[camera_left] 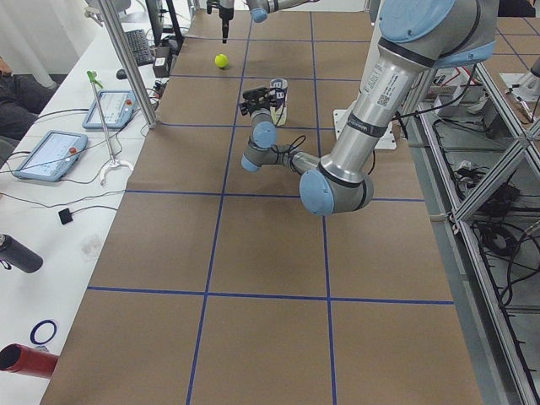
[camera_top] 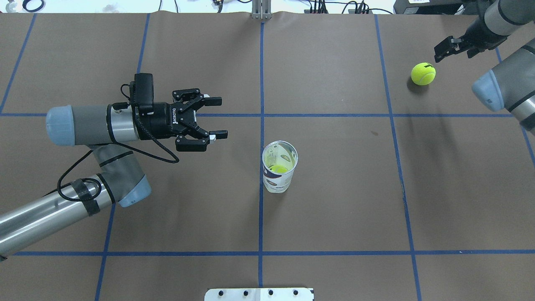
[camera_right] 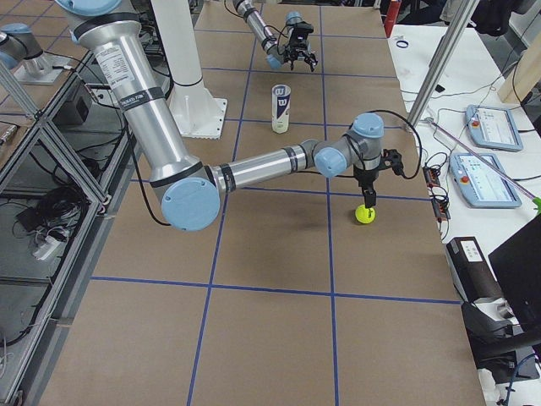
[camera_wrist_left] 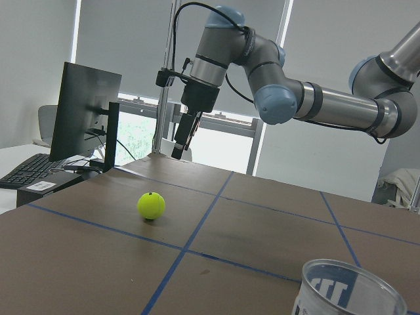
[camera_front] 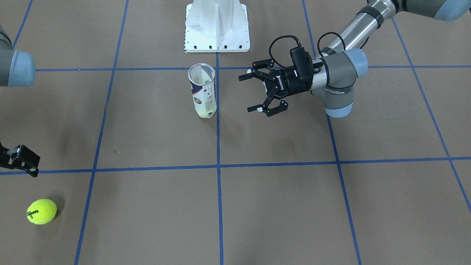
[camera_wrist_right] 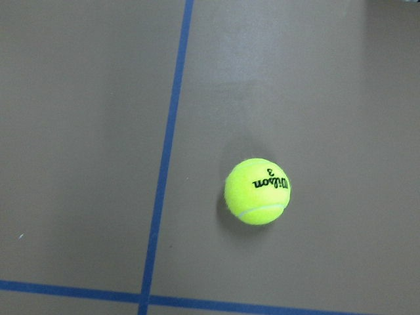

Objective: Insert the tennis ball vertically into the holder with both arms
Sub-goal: 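Open the left gripper off the can while the right gripper moves to the second ball, then grasp the second yellow tennis ball with the right gripper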

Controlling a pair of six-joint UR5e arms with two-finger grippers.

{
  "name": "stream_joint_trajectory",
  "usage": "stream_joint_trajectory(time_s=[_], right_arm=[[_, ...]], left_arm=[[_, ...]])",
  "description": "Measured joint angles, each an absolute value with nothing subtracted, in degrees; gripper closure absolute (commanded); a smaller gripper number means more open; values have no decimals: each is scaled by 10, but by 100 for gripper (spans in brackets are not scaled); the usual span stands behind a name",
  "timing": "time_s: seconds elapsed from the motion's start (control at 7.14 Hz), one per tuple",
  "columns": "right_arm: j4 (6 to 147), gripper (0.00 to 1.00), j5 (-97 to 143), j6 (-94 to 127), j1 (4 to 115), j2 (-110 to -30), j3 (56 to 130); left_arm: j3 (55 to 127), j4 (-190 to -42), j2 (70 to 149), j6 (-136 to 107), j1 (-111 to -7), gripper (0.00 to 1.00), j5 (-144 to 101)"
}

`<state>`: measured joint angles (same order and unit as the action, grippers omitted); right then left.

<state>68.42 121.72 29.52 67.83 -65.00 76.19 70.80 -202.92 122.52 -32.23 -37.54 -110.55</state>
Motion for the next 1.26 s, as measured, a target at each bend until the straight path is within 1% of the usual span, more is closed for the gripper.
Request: stream_joint_trajectory(time_s=[0.28,0.42,1.26], right_arm=[[595,0,1214,297,679,-625,663],[568,0,1214,310,677,-618,639],[495,2,1182,394,624,-619,616]], left_arm=[[714,-2029,1221,-322,-376,1,-1106],[720,-2029,1216,-322,-375,1,-1107],[725,-2029,1211,-321,-375,1,-1107]])
